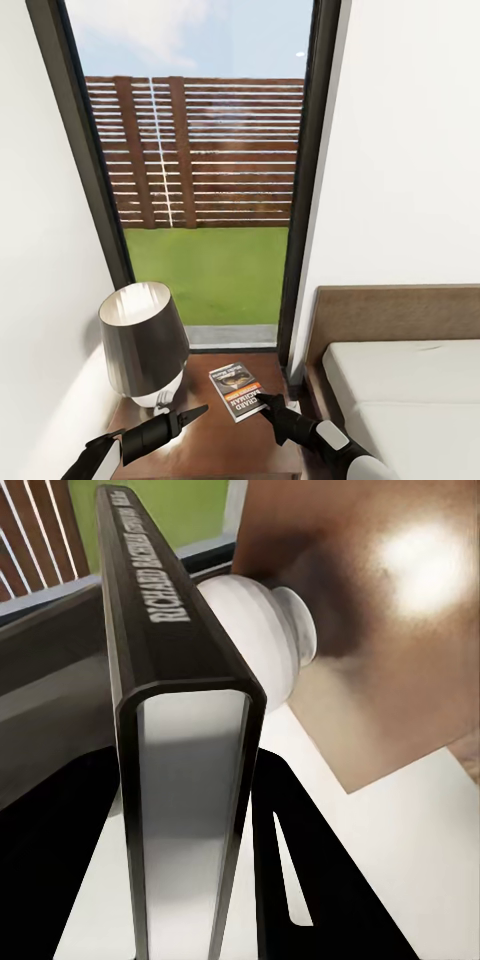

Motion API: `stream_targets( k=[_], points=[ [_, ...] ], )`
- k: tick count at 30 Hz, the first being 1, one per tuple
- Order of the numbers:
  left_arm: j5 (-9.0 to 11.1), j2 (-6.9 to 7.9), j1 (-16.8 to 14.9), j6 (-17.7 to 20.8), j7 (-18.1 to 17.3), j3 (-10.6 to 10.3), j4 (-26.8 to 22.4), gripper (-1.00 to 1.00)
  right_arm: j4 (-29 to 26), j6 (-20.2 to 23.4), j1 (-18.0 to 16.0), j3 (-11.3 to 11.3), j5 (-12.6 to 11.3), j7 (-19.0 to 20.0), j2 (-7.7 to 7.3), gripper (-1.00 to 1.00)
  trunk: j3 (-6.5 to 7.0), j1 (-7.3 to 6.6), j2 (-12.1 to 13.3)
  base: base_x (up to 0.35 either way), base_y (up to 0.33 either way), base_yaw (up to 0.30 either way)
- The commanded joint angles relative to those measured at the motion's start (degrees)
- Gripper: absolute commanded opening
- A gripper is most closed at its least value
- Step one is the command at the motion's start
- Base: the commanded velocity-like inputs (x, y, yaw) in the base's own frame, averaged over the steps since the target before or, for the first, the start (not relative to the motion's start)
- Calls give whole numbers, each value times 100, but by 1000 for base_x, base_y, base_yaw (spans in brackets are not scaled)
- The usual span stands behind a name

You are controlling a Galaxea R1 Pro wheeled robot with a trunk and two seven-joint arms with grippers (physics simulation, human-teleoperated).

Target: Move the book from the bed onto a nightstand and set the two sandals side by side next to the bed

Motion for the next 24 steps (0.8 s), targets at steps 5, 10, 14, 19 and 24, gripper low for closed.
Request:
stream_targets(
  k=[5,10,14,19,24],
  points=[
    [27,1,-3,56,-12,2,0,100,-7,35,-2,-32,-6,-6,3,-100,-96,110,-206,0,0,0],
    [27,1,-3,56,-12,2,0,100,-7,35,-2,-32,-2,-7,3,-100,-186,220,-406,0,0,0],
    [27,1,-3,56,-12,2,0,100,-7,35,-2,-32,0,-4,4,-100,-258,308,-566,0,0,0],
    [27,1,-3,56,-12,2,0,100,-7,35,-2,-32,-1,-4,3,-100,-348,418,-767,0,0,0],
    [27,1,-3,56,-12,2,0,100,-7,35,-2,-32,-2,-1,3,-100,-438,528,-968,0,0,0]
  ],
)
